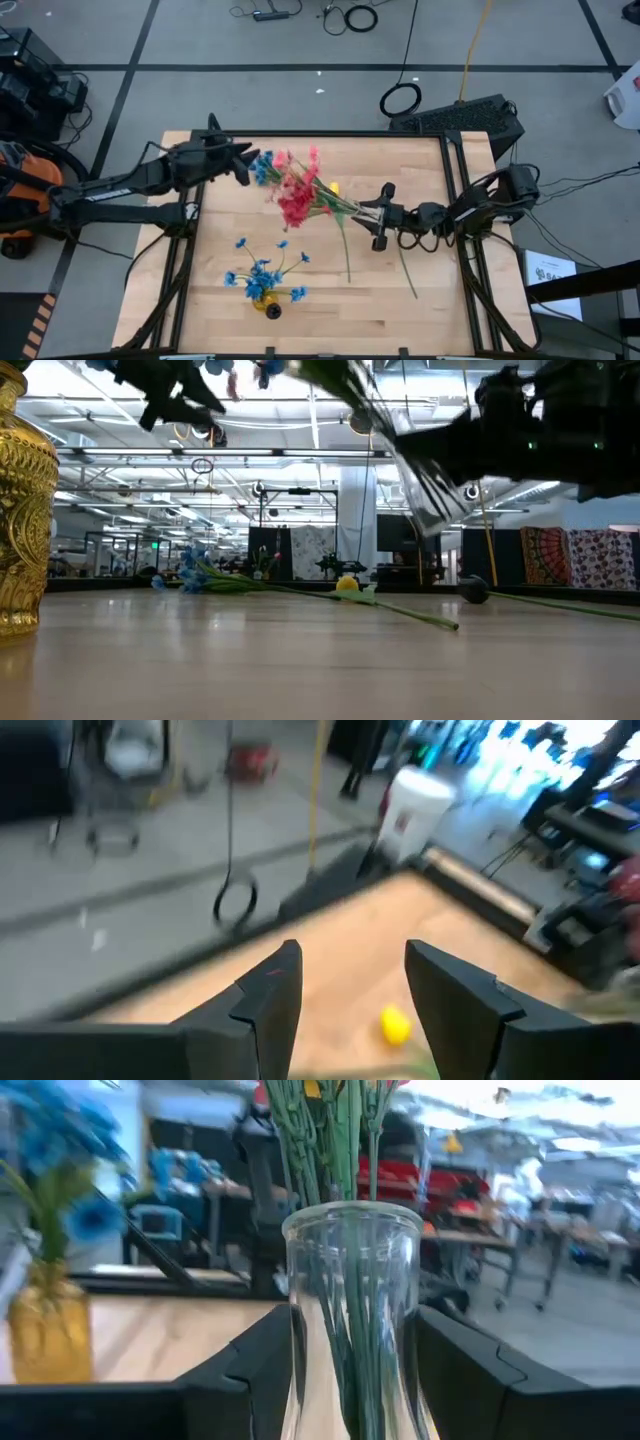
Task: Sort flowers into vase by color
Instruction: Put the yellow tulip into the transparent vase
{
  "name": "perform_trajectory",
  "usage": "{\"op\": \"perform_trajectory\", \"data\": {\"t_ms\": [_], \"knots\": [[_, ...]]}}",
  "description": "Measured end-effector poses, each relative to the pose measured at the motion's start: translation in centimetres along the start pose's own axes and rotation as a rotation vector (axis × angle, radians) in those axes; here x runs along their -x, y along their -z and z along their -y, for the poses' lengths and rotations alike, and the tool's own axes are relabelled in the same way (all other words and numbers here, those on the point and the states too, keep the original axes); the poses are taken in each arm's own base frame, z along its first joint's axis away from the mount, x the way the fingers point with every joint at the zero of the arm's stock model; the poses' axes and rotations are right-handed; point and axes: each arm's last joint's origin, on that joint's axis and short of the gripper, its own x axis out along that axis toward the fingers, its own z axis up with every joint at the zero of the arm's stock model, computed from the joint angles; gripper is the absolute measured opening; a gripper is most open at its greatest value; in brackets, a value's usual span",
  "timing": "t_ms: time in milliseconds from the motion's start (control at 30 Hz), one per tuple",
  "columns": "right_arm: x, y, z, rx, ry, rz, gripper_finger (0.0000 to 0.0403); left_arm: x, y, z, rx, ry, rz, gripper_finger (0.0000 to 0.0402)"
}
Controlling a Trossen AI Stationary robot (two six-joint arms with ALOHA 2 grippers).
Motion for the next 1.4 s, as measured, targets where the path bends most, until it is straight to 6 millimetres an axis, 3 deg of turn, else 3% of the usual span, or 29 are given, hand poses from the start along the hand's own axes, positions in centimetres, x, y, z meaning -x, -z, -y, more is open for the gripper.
{"op": "perform_trajectory", "data": {"t_ms": [133,300,533,633,867,1067,1400], "knots": [[-1.5,-1.6,0.0,0.036,0.0,0.085,0.018,-2.0,1.8,0.3,0.067,-0.045,-0.147,0.0185],[-3.4,-3.1,-0.2,0.042,-0.019,0.169,0.018,-5.6,3.8,2.0,0.087,-0.011,-0.243,0.0185],[-4.3,-3.9,-0.4,0.044,-0.016,0.205,0.018,-9.7,7.3,3.3,0.285,-0.056,-0.37,0.0185],[-4.3,-3.9,-0.5,0.01,-0.042,0.201,0.018,-10.9,8.5,4.0,0.284,-0.026,-0.396,0.0185],[-3.7,-3.1,-1.3,-0.04,-0.156,0.147,0.018,-12.4,9.5,5.5,0.15,0.071,-0.339,0.0185],[-3.0,-1.5,-1.4,-0.022,-0.166,0.115,0.018,-12.8,9.9,5.8,0.145,0.077,-0.328,0.0185],[-4.2,1.5,-1.9,-0.061,-0.189,0.012,0.018,-12.8,10.0,5.7,0.14,0.067,-0.335,0.0185]]}}
